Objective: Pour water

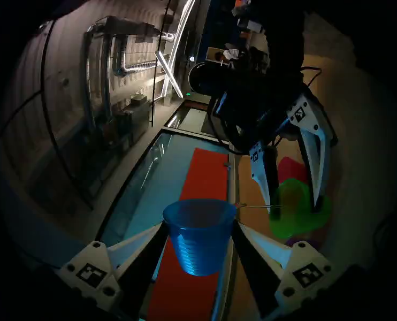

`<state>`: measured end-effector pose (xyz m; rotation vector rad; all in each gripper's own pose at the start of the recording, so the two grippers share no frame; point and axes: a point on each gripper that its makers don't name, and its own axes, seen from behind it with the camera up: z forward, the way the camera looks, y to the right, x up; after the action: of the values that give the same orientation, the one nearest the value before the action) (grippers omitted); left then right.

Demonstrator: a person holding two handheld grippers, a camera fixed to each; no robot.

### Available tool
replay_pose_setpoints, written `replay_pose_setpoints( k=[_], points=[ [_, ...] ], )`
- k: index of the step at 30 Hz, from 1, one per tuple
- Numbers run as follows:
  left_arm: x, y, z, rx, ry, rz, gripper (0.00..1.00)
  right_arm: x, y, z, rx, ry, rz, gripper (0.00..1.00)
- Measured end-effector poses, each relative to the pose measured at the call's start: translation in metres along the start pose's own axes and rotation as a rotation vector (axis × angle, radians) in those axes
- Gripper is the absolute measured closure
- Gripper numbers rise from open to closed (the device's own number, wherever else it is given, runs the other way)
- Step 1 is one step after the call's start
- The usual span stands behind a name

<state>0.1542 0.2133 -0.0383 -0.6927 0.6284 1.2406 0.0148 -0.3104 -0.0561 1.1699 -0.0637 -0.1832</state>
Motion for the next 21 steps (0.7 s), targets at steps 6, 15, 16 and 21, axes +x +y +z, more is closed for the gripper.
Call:
replay_pose_setpoints(
  k=[6, 15, 16, 21],
  points=[
    [0.0009, 0.0004, -0.0008, -0.001, 0.0, 0.004, 0.16, 0.0006, 0.0001, -0.0004, 0.0, 0.0, 0.0, 0.1],
    [0.0013, -0.001, -0.0007, 0.001, 0.001, 0.022, 0.16, 0.0001, -0.0003, -0.0007, -0.001, -0.001, -0.001, 0.1],
    [0.0013, -0.0007, -0.0007, 0.001, 0.001, 0.025, 0.16, 0.0002, -0.0003, -0.0008, -0.001, -0.001, -0.001, 0.1],
    [0.0017, -0.0006, -0.0007, 0.002, 0.0, 0.03, 0.16, 0.0009, -0.0004, -0.0011, -0.001, 0.0, 0.0, 0.09]
  ],
)
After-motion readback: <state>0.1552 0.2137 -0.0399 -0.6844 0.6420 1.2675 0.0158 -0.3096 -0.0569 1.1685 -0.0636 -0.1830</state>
